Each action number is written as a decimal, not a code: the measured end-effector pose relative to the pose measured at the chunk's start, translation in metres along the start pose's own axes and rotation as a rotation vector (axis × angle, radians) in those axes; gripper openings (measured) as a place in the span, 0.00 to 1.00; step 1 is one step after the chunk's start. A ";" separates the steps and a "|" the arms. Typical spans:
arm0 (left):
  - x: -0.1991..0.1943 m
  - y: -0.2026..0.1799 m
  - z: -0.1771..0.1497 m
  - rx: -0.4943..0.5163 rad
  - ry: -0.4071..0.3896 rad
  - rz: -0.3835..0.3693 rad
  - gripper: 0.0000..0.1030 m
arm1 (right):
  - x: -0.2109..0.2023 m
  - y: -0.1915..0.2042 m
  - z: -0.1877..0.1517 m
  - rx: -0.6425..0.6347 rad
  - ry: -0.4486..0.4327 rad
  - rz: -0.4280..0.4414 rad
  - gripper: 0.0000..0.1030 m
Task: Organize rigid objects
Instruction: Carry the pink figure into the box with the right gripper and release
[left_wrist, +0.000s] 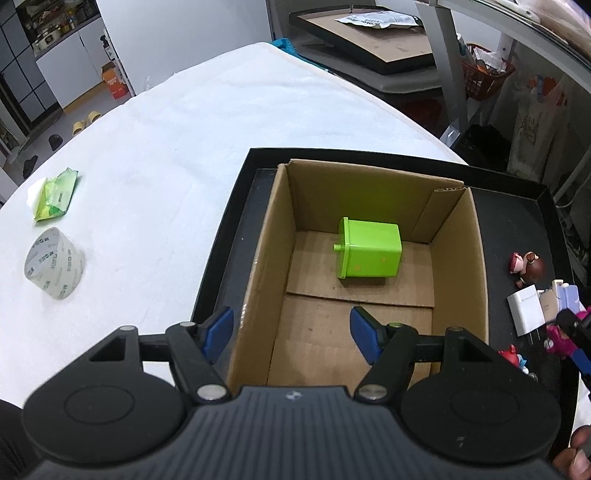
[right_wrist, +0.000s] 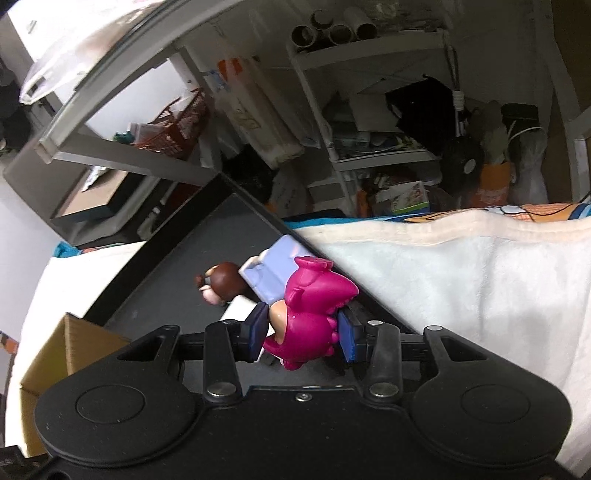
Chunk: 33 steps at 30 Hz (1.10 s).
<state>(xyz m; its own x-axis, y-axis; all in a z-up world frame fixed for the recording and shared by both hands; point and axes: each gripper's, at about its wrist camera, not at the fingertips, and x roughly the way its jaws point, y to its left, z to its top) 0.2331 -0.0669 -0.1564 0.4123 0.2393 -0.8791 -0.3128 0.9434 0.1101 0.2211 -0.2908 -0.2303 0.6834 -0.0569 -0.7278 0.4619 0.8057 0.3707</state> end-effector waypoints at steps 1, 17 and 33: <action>-0.001 0.002 -0.001 -0.001 -0.002 -0.001 0.66 | -0.002 0.001 0.000 -0.001 -0.003 0.012 0.38; -0.005 0.036 -0.012 -0.006 0.004 -0.060 0.66 | -0.040 0.045 0.000 -0.136 -0.032 0.213 0.38; 0.002 0.070 -0.016 -0.091 -0.013 -0.217 0.63 | -0.062 0.099 -0.030 -0.383 -0.022 0.321 0.39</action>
<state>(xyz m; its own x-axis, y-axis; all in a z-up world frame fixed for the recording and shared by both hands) 0.1979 -0.0042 -0.1578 0.4887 0.0368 -0.8717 -0.2915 0.9486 -0.1233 0.2075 -0.1900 -0.1664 0.7709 0.2202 -0.5977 -0.0117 0.9431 0.3324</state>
